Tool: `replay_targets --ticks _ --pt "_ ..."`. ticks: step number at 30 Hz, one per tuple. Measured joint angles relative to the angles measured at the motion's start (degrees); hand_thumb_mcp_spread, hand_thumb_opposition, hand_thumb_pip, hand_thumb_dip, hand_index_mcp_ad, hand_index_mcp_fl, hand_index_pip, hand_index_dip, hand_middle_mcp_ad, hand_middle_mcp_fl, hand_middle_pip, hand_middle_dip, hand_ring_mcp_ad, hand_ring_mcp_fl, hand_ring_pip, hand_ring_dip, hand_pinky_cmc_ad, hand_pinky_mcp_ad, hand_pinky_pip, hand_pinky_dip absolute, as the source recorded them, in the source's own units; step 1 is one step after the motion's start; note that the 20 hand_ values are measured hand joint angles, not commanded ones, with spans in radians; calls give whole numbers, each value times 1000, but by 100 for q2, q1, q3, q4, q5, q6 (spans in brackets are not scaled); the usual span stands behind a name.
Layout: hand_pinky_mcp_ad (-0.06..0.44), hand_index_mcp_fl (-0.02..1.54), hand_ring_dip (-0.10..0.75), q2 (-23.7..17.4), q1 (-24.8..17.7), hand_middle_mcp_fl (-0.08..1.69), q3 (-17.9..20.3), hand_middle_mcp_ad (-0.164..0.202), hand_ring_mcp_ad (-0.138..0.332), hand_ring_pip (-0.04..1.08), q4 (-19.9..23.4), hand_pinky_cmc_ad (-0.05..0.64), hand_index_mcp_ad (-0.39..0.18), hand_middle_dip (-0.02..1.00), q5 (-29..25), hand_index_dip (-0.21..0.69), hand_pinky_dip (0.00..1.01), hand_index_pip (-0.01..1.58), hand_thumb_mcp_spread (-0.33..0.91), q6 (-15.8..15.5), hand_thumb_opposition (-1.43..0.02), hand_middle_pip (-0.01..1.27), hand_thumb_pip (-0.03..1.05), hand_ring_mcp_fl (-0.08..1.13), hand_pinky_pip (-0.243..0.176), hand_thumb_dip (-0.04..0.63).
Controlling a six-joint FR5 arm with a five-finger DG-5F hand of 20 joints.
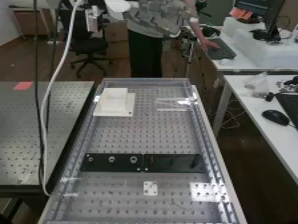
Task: Grab the chopstick and place it in the clear container
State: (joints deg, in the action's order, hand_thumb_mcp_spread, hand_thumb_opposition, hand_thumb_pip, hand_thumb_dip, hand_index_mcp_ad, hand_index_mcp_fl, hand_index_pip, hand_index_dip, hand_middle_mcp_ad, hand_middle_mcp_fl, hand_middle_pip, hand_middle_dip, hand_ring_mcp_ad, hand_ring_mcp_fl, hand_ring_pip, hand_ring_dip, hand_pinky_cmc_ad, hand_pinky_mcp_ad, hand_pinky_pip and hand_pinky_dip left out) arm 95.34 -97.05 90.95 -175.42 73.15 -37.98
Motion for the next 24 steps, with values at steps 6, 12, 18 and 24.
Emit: replay_targets --ticks 6,12,18,24 --pt "347 311 152 32 14 124 -26 45 120 87 13 527 -188 279 65 314 164 35 164 8 -693 120 445 10 -145 58" --pt "347 311 152 24 18 124 -12 45 120 86 12 527 -188 279 30 314 164 35 169 17 -709 120 436 10 -145 58" --pt "346 344 152 -6 -2 124 13 45 120 87 25 527 -188 279 -4 314 164 35 168 11 -709 120 436 10 -145 58" --pt "346 344 152 -34 -28 124 27 45 120 86 26 527 -188 279 -34 314 164 35 168 -22 -709 120 436 10 -145 58"
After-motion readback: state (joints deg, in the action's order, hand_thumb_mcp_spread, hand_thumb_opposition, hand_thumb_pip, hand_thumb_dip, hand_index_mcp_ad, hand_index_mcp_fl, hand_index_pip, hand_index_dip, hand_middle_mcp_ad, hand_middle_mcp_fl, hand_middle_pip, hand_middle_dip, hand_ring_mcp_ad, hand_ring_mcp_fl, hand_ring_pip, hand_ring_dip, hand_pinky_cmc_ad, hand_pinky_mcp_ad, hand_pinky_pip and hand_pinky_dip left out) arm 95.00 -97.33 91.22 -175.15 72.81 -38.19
